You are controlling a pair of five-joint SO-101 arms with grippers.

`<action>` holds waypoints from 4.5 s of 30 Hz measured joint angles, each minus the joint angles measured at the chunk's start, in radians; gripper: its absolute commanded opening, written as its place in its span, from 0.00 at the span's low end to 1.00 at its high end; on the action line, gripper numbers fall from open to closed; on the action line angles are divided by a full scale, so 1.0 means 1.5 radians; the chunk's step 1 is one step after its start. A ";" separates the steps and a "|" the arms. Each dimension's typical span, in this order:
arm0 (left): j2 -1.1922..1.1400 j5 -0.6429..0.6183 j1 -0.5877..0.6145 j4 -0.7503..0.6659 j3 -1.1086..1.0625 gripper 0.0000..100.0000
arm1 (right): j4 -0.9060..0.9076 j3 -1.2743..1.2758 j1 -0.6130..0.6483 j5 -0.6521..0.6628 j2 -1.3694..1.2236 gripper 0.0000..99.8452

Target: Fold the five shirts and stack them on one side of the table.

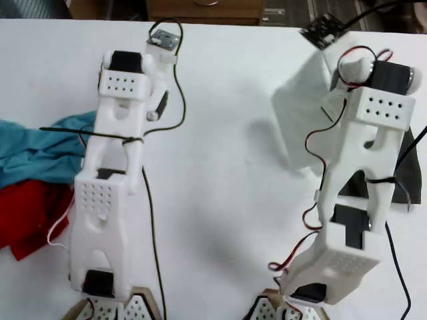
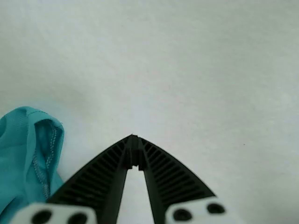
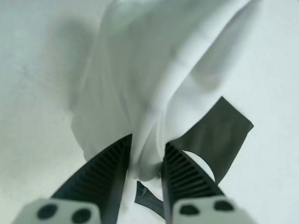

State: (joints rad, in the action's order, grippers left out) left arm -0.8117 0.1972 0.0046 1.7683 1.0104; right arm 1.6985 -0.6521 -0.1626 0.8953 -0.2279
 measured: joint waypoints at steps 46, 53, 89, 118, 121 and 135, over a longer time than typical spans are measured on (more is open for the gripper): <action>0.000 -0.002 0.000 0.000 0.000 0.03 | -0.037 -0.165 -0.311 0.047 -0.097 0.02; 0.000 -0.020 0.000 0.000 0.000 0.03 | -0.004 -0.165 -0.263 0.047 -0.093 0.02; 0.000 -0.020 0.000 0.000 0.000 0.03 | 0.003 0.087 -0.139 -0.127 0.098 0.02; 0.000 -0.020 0.000 0.000 0.000 0.03 | -0.019 0.103 -0.130 -0.167 0.089 0.02; 0.000 -0.020 0.000 0.000 0.000 0.03 | -0.040 0.103 -0.157 -0.167 0.048 0.02; 0.000 -0.020 0.000 0.000 0.000 0.03 | -0.150 0.104 -0.261 -0.129 -0.072 0.02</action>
State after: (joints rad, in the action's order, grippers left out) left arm -0.8117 0.1665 0.0046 1.7683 1.0104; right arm 1.4730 -0.4956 -0.5539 0.7020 -0.3353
